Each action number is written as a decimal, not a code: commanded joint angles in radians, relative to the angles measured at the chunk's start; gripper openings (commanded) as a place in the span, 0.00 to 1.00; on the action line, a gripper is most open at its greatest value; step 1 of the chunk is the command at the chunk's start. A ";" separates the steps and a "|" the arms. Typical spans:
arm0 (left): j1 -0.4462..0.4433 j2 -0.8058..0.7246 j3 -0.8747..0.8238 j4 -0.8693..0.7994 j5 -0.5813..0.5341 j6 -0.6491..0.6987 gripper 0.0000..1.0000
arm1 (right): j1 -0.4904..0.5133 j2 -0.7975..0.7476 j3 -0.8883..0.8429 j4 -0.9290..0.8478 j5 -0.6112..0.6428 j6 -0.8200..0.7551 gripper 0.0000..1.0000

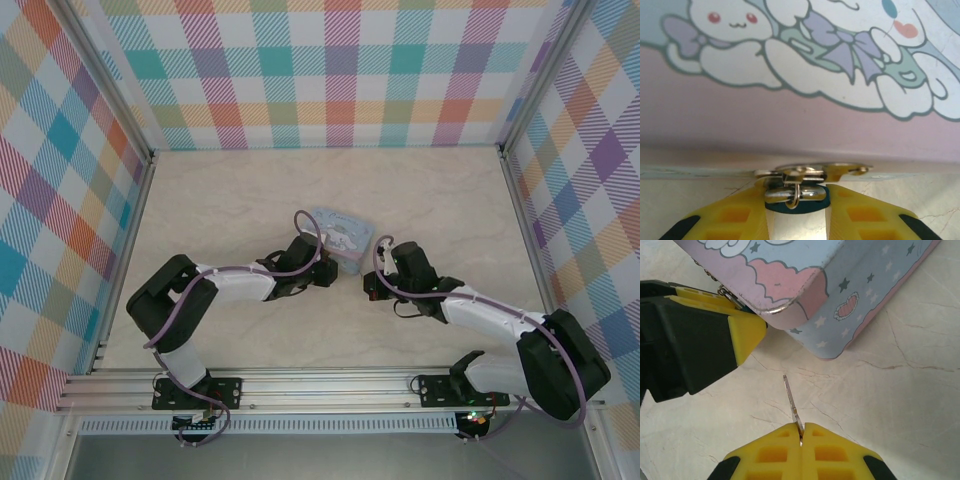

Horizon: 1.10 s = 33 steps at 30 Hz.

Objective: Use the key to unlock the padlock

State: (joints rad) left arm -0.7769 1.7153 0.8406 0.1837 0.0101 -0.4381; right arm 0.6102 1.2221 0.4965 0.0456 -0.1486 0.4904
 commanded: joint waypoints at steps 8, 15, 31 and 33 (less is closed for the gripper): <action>-0.013 -0.021 0.028 0.011 0.005 -0.059 0.30 | 0.023 0.013 -0.014 0.078 0.012 -0.044 0.00; -0.013 -0.050 0.039 -0.008 0.027 -0.123 0.30 | 0.059 0.026 -0.034 0.147 0.022 -0.109 0.00; -0.013 -0.087 0.095 -0.094 0.099 -0.239 0.30 | 0.127 0.149 -0.118 0.427 0.077 -0.276 0.00; -0.014 -0.085 0.102 -0.098 0.111 -0.250 0.30 | 0.127 0.149 -0.118 0.442 0.074 -0.298 0.00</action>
State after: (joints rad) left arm -0.7769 1.6604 0.9016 0.0956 0.0895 -0.6571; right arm 0.7311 1.3651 0.3870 0.3965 -0.0780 0.2520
